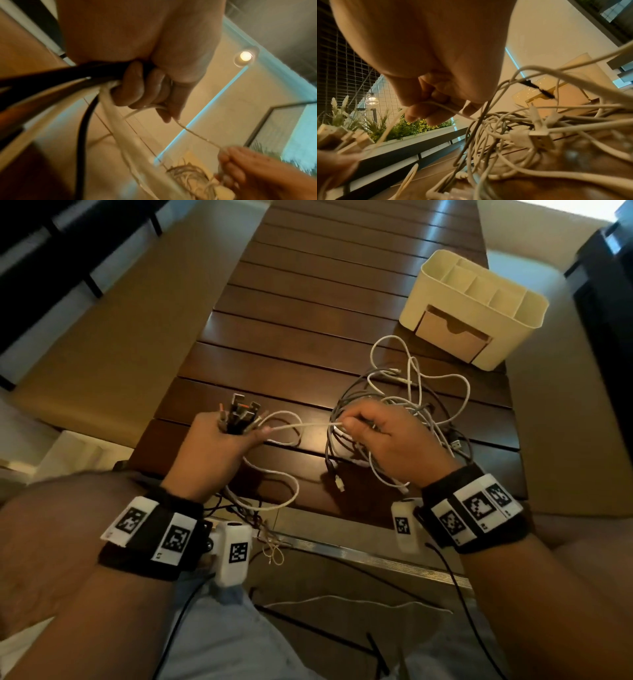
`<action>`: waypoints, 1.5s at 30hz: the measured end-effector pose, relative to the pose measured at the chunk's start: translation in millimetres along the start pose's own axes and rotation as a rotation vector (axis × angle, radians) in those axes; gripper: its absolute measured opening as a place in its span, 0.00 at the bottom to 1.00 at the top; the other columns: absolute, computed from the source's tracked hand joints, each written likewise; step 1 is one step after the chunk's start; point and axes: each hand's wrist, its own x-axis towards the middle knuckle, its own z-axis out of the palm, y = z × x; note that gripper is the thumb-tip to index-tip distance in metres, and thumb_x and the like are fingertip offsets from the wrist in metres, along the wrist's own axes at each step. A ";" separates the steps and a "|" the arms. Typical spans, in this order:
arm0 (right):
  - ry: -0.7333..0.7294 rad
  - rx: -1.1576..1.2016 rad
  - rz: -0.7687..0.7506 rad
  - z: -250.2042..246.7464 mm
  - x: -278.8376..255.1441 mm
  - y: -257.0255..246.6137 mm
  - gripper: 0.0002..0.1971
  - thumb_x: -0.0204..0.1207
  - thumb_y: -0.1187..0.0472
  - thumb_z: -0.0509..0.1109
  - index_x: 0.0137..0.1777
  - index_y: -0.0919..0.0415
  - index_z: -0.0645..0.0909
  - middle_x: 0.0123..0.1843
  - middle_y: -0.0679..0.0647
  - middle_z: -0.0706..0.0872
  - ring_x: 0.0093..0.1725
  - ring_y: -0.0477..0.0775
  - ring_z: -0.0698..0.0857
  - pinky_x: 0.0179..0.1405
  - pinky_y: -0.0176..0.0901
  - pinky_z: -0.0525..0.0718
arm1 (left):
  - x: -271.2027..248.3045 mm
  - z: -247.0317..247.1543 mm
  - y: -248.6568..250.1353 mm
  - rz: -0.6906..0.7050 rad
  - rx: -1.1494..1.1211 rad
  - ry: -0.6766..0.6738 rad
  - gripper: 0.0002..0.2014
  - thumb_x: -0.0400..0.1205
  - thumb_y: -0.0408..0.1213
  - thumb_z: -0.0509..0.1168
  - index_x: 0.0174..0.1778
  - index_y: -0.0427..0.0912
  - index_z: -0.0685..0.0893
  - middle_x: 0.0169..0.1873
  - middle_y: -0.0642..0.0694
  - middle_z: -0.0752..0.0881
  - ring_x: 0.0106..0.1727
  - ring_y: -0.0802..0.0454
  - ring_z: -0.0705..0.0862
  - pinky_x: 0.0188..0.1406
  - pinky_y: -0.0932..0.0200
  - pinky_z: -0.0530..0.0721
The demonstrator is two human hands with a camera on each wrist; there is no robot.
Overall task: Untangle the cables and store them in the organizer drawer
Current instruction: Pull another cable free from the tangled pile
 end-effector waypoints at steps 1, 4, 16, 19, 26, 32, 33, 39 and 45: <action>-0.010 -0.016 -0.009 0.3 0.1 -0.1 0.08 0.86 0.56 0.63 0.55 0.53 0.85 0.47 0.48 0.87 0.47 0.45 0.83 0.47 0.40 0.81 | -0.6 2.0 -1.0 0.016 0.074 -0.019 0.02 0.79 0.39 0.75 0.43 0.46 0.92 0.34 0.53 0.90 0.33 0.65 0.84 0.40 0.56 0.79; -0.041 -0.097 -0.053 5.7 0.9 0.3 0.08 0.85 0.57 0.65 0.52 0.57 0.85 0.44 0.50 0.85 0.44 0.44 0.80 0.41 0.36 0.77 | -2.9 11.2 -0.8 0.069 0.203 -0.038 0.02 0.81 0.35 0.73 0.44 0.47 0.90 0.38 0.51 0.89 0.35 0.67 0.83 0.36 0.71 0.77; 0.046 -0.210 -0.263 30.9 2.8 -3.9 0.10 0.83 0.57 0.63 0.52 0.59 0.85 0.43 0.48 0.84 0.46 0.48 0.79 0.52 0.48 0.79 | -13.3 43.0 6.7 0.269 0.316 -0.163 0.05 0.80 0.44 0.73 0.47 0.48 0.88 0.39 0.57 0.88 0.42 0.65 0.85 0.42 0.63 0.82; 0.100 -0.146 -0.330 31.3 3.8 -8.6 0.09 0.84 0.60 0.65 0.54 0.62 0.86 0.44 0.42 0.80 0.43 0.38 0.75 0.50 0.28 0.73 | -12.9 36.0 7.7 0.360 0.247 -0.125 0.04 0.80 0.43 0.73 0.46 0.48 0.87 0.36 0.59 0.87 0.38 0.66 0.85 0.36 0.71 0.79; 0.084 -0.247 -0.176 16.6 5.9 4.5 0.11 0.86 0.59 0.63 0.63 0.61 0.83 0.55 0.54 0.86 0.53 0.51 0.82 0.51 0.38 0.77 | -9.2 9.6 12.7 0.274 -0.273 0.093 0.05 0.78 0.42 0.77 0.38 0.52 0.88 0.29 0.60 0.86 0.30 0.65 0.80 0.33 0.68 0.79; 0.071 -0.503 0.135 -14.4 11.6 24.6 0.14 0.88 0.52 0.58 0.56 0.58 0.83 0.49 0.50 0.80 0.53 0.55 0.81 0.58 0.57 0.79 | -1.2 -21.6 12.6 0.143 -0.661 0.226 0.06 0.82 0.40 0.71 0.41 0.48 0.80 0.26 0.57 0.79 0.23 0.62 0.70 0.22 0.65 0.70; 0.089 -0.470 0.139 -18.9 10.9 24.7 0.14 0.88 0.52 0.59 0.56 0.58 0.83 0.49 0.50 0.81 0.51 0.54 0.81 0.56 0.56 0.79 | -1.7 -25.0 13.7 0.147 -0.626 0.221 0.06 0.82 0.40 0.70 0.42 0.48 0.80 0.25 0.58 0.79 0.23 0.63 0.71 0.22 0.67 0.71; 0.281 0.038 0.078 -24.1 5.6 0.5 0.10 0.87 0.57 0.62 0.64 0.50 0.80 0.48 0.46 0.85 0.50 0.46 0.85 0.50 0.47 0.86 | -2.0 -12.4 7.2 0.119 -0.189 0.031 0.01 0.77 0.43 0.77 0.40 0.53 0.91 0.35 0.52 0.90 0.40 0.49 0.88 0.48 0.46 0.87; 0.072 0.003 0.133 -32.9 -0.9 -3.1 0.05 0.84 0.56 0.67 0.55 0.46 0.82 0.54 0.44 0.83 0.53 0.42 0.83 0.57 0.50 0.87 | -7.9 -9.3 19.4 0.043 -0.269 -0.041 0.06 0.74 0.38 0.76 0.41 0.55 0.94 0.45 0.40 0.93 0.51 0.34 0.91 0.60 0.32 0.86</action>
